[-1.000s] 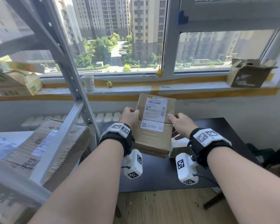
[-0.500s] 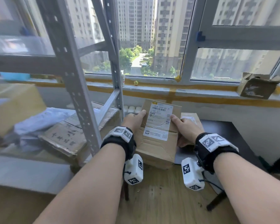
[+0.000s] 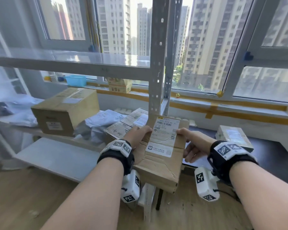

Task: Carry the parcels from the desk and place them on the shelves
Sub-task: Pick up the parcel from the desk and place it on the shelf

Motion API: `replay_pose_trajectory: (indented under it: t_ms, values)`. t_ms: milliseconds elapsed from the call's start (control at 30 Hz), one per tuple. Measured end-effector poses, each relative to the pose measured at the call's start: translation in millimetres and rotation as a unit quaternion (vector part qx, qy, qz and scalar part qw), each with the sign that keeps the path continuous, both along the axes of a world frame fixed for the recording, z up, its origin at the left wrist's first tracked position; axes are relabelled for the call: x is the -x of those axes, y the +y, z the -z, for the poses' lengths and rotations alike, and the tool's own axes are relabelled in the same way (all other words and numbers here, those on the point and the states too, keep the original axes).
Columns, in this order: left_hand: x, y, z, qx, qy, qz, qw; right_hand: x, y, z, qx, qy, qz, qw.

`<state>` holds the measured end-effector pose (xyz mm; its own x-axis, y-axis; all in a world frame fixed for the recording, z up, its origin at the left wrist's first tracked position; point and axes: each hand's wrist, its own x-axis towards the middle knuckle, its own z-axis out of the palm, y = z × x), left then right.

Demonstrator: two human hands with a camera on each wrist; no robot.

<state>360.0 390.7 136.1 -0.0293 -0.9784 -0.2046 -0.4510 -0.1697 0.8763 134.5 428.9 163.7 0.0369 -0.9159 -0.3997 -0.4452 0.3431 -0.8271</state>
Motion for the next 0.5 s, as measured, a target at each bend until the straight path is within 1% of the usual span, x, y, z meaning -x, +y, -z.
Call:
replay_pose_trajectory:
  t_ms: [67, 167, 267, 400, 500]
  values:
    - [-41, 12, -11, -0.012, 0.045, -0.013, 0.999, -41, 5, -9, 0.030, -0.005, 0.004, 1.000]
    - [-113, 35, -39, -0.016, 0.095, -0.059, 0.994, -108, 8, -17, 0.068, -0.040, 0.010, 0.997]
    - [-191, 53, -65, 0.004, 0.127, -0.069, 0.989, -184, 12, -28, 0.096, -0.074, 0.024, 0.992]
    - [-281, 68, -99, 0.038, 0.124, -0.103, 0.986, -277, 10, -50, 0.134, -0.095, 0.020, 0.986]
    - [-329, 70, -117, 0.075, 0.111, -0.131, 0.982, -331, 7, -64, 0.147, -0.118, 0.015, 0.982]
